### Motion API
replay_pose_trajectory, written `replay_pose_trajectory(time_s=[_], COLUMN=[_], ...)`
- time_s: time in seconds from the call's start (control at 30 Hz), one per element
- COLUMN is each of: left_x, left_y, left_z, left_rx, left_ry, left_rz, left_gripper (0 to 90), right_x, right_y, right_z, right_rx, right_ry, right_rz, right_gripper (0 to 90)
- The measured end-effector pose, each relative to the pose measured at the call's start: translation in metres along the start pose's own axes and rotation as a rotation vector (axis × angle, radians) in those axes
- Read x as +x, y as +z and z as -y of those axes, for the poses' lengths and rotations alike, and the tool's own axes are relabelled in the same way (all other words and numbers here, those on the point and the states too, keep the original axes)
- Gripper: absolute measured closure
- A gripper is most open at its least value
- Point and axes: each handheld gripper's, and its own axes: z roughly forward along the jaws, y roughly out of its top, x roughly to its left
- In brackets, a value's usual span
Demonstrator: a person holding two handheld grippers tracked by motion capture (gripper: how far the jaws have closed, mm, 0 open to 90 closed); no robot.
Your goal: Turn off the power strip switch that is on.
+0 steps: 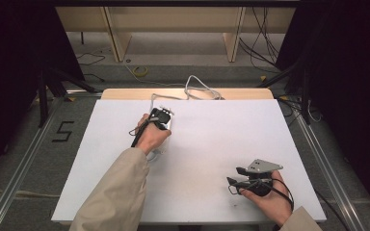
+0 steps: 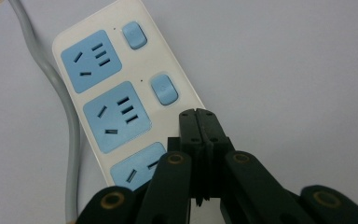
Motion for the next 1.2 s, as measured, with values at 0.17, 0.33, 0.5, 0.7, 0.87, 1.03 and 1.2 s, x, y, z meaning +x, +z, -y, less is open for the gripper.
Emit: replay_pose_trajectory(time_s=[0.17, 0.33, 0.5, 0.7, 0.87, 1.03, 1.2], left_x=[0.0002, 0.0008, 0.007, 0.0069, 0.0066, 0.0047, 0.0055], left_y=[-0.0005, -0.0005, -0.0014, -0.0014, -0.0032, 0.0, -0.0008], left_z=[0.0004, 0.0005, 0.003, 0.0032, 0.001, 0.001, 0.0015], left_rx=[0.002, 0.003, 0.014, 0.009, -0.016, -0.004, 0.004], left_ry=[-0.009, -0.018, -0.024, -0.023, -0.025, -0.023, -0.024], left_rz=[0.016, 0.018, 0.012, 0.008, 0.016, 0.012, 0.028], left_gripper=[90.0, 90.0, 90.0, 90.0, 90.0, 90.0, 90.0], right_x=[-0.0001, 0.0003, -0.0002, 0.0006, -0.0009, -0.0006, -0.001], right_y=[0.0, -0.0002, -0.0001, 0.0014, 0.0015, 0.0011, 0.0008], right_z=[0.0, 0.0001, 0.0003, -0.0007, 0.0, -0.0001, 0.0], right_rx=[0.0, 0.0, -0.001, 0.003, 0.006, 0.002, 0.0], right_ry=[0.001, 0.001, 0.0, -0.006, -0.006, -0.004, -0.004], right_rz=[0.0, 0.0, 0.0, -0.002, -0.002, -0.004, -0.001], right_gripper=[46.2, 46.3, 46.3, 46.3, 46.2, 46.2, 46.2])
